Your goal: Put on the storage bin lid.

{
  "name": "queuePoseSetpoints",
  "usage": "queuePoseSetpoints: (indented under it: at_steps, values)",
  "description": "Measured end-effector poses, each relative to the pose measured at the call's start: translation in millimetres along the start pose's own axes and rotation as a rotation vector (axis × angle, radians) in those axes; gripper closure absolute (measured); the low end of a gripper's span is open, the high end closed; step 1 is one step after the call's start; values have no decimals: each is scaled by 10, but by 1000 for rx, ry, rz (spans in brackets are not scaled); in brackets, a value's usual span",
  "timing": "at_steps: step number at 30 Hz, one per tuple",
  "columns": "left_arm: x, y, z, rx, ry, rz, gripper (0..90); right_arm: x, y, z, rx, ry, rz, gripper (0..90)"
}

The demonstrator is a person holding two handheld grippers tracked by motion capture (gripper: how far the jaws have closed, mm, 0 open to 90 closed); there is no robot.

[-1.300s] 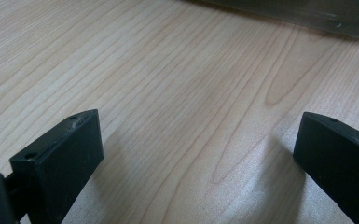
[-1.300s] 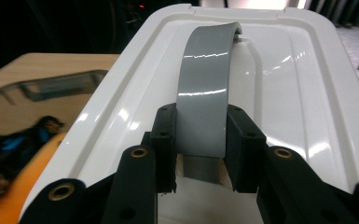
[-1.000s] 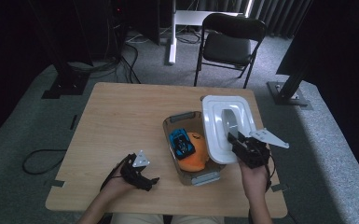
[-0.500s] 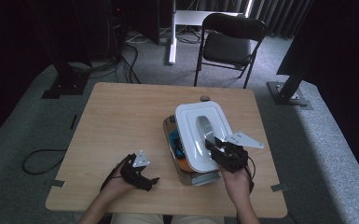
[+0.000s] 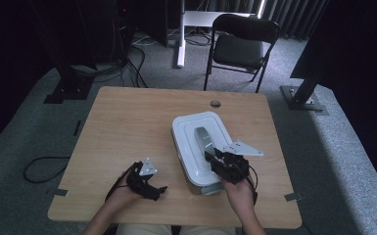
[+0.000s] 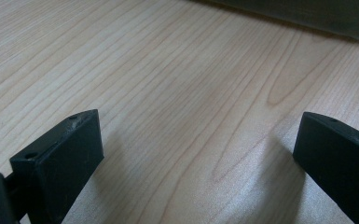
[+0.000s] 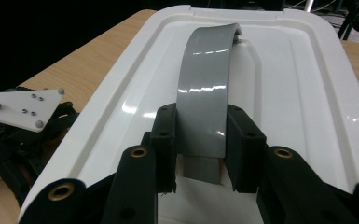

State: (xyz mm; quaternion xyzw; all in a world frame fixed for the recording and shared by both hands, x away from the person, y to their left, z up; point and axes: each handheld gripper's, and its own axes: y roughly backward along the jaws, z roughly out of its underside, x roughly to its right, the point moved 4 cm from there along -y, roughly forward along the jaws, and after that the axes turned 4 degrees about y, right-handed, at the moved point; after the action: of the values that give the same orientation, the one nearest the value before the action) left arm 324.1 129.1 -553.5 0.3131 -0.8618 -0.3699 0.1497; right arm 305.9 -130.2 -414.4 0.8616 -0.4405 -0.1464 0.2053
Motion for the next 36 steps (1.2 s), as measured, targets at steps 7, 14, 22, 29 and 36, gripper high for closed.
queuePoseSetpoints:
  at_steps: [7, 14, 22, 29, 36]
  values:
    - [2, 2, 2, 0, 1, 0, 20, -41, -30, 15, -12, 15, 2, 677]
    - [3, 2, 2, 0, 2, -1, 20, -52, -56, 36, -31, 19, 1, 678]
    - [8, 2, 4, 0, 7, 0, 20, -75, -135, 89, -65, 27, 23, 679]
    - [8, 3, 4, 0, 9, -2, 21, -61, -136, 87, -70, 21, 8, 677]
    - [9, 0, 2, 3, 12, -1, 21, -29, -123, 89, -59, -1, -25, 581]
